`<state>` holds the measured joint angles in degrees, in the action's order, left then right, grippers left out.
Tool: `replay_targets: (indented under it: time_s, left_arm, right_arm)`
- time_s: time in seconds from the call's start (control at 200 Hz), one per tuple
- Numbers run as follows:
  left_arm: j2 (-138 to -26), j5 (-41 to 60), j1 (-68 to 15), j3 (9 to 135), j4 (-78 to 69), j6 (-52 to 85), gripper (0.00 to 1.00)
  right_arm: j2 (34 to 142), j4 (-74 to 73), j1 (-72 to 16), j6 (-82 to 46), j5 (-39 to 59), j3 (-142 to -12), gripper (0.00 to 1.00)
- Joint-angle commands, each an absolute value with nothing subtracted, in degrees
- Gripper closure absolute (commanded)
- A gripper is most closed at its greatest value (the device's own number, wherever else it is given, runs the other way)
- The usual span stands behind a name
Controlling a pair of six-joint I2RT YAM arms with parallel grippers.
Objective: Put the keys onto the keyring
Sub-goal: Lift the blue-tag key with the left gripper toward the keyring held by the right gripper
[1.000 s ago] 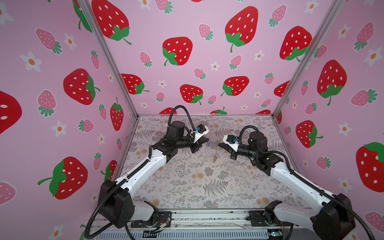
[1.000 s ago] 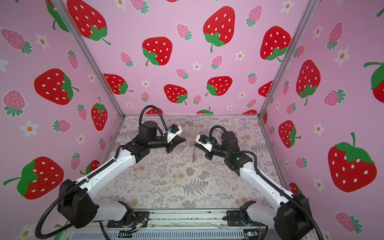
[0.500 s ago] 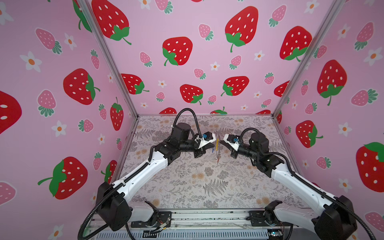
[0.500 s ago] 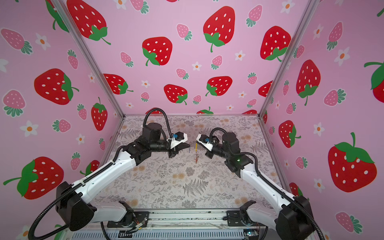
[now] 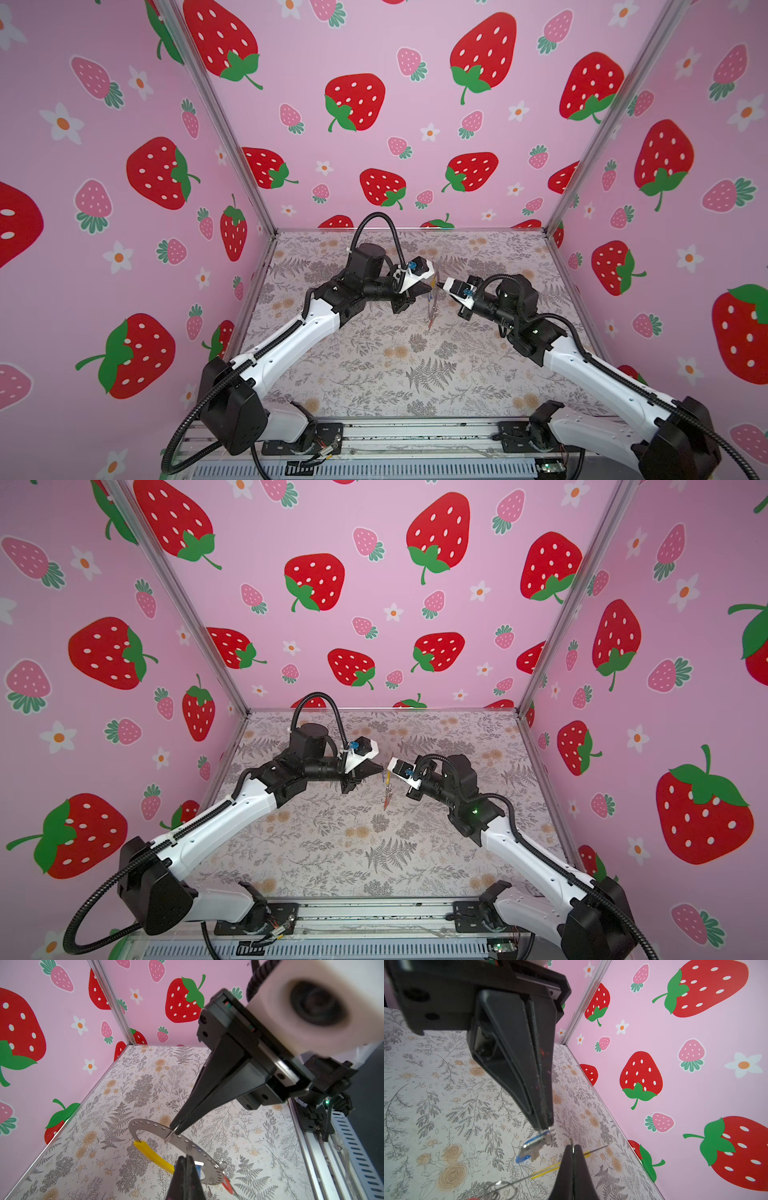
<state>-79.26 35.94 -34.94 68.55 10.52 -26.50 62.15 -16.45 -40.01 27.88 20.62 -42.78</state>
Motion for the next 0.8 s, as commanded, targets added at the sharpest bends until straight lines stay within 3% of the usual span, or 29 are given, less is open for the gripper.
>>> replay_targets:
  time_s: [0.0, 0.795]
  left_arm:
    - [-79.7, 36.1, -35.2, 71.7, 9.6, -25.4, 1.00]
    - [-81.7, 33.4, -35.2, 73.6, 9.9, -23.8, 1.00]
  right_arm:
    - [60.8, -18.5, -40.6, 29.8, 20.3, -42.1, 1.00]
    - [59.7, -19.0, -41.2, 31.7, 22.2, -41.1, 1.00]
